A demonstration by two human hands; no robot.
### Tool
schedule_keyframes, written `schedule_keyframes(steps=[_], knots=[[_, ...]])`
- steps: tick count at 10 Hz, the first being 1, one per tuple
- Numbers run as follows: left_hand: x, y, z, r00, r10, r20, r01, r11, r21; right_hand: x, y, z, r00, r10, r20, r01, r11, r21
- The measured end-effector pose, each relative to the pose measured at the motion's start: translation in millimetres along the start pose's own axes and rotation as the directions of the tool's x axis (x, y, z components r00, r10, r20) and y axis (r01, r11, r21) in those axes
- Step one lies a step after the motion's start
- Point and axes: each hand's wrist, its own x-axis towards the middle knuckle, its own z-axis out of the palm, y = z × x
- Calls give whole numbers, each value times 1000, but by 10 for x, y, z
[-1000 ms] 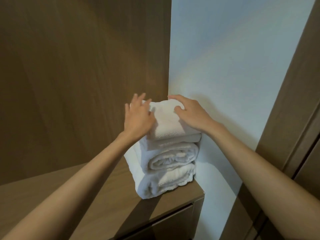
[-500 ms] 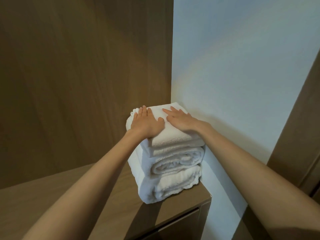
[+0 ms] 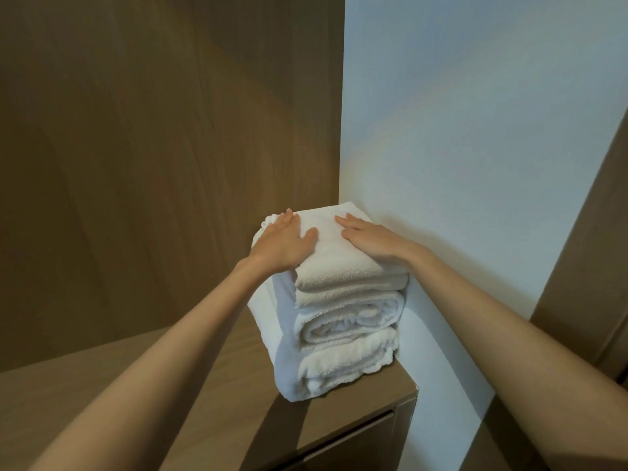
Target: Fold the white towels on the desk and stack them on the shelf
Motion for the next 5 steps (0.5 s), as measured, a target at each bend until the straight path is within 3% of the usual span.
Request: schedule_keyframes(steps=[1, 2, 4, 5], knots=[[-9, -42, 10, 987, 56, -151, -52, 998, 31, 36, 50, 35, 999, 20, -28, -19, 999, 35], [-34, -77, -13, 928, 103, -357, -108, 994, 6, 45, 29, 1, 997, 32, -69, -25, 996, 91], [27, -51, -275, 921, 106, -375, -143, 987, -73, 18, -262, -175, 966, 18, -258, -29, 999, -41], [39, 11, -546, 921, 76, -383, -134, 983, -126, -22, -433, -360, 948, 51, -314, -38, 998, 47]])
